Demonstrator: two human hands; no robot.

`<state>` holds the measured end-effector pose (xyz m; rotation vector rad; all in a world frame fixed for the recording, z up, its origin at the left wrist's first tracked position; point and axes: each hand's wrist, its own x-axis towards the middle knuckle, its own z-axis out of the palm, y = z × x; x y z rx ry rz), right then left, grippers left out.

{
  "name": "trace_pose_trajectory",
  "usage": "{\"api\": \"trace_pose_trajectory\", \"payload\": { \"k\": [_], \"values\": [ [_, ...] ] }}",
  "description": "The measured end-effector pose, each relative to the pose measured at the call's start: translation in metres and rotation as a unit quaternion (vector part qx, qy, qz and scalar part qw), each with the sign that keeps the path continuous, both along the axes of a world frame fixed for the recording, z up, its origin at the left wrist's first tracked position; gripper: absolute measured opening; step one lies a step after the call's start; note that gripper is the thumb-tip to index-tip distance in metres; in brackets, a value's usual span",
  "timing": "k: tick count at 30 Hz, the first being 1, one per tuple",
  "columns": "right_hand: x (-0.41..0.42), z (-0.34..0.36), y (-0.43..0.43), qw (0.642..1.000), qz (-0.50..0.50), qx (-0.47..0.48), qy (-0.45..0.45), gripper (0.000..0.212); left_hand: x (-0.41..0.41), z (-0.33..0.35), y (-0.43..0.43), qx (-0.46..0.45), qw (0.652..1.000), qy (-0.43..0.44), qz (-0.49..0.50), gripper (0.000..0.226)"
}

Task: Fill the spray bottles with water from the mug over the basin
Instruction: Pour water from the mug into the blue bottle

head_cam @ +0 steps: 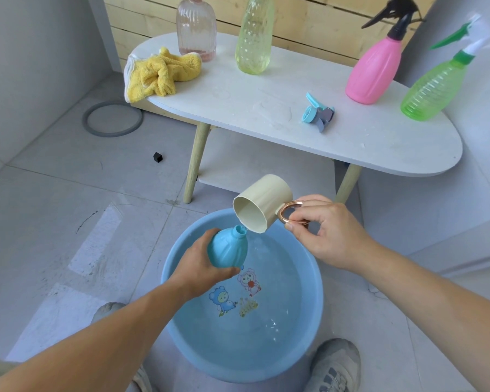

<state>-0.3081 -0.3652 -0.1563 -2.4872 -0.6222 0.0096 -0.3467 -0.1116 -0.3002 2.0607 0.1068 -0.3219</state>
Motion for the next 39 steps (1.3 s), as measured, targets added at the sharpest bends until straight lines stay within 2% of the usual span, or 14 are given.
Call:
{"api": "trace_pose_trajectory", "payload": {
  "k": [10, 16, 23, 27, 33, 35, 36, 38, 39],
  "values": [
    [0.000, 0.001, 0.001, 1.000, 0.010, -0.003, -0.017, 0.022, 0.000, 0.001, 0.000, 0.001, 1.000, 0.003, 0.001, 0.090],
    [0.001, -0.001, 0.000, 0.998, 0.041, -0.019, -0.047, 0.035, 0.000, 0.002, -0.002, 0.006, 1.000, 0.005, -0.001, 0.089],
    [0.002, -0.004, -0.003, 0.993, 0.078, -0.036, -0.079, 0.033, 0.000, 0.003, -0.001, 0.009, 1.000, 0.006, -0.001, 0.090],
    [0.004, -0.004, -0.004, 0.983, 0.116, -0.055, -0.129, 0.031, -0.001, 0.004, -0.001, 0.009, 1.000, 0.003, -0.002, 0.088],
    [0.001, -0.010, -0.002, 0.947, 0.176, -0.110, -0.246, 0.028, -0.001, 0.005, -0.001, 0.002, 1.000, 0.002, 0.001, 0.088],
    [0.001, -0.015, -0.002, 0.957, 0.153, -0.090, -0.229, 0.027, -0.002, 0.005, -0.001, -0.002, 1.000, 0.003, 0.002, 0.088],
    [-0.001, -0.018, 0.000, 0.972, 0.111, -0.061, -0.196, 0.026, -0.002, 0.005, 0.000, -0.005, 1.000, 0.004, 0.002, 0.088],
    [-0.005, -0.024, 0.005, 0.996, -0.028, 0.030, -0.083, 0.023, -0.002, 0.006, 0.000, -0.012, 1.000, 0.005, 0.003, 0.087],
    [-0.005, -0.027, 0.008, 0.992, -0.102, 0.078, -0.013, 0.021, -0.002, 0.006, 0.000, -0.015, 1.000, 0.006, 0.003, 0.086]
  ]
}}
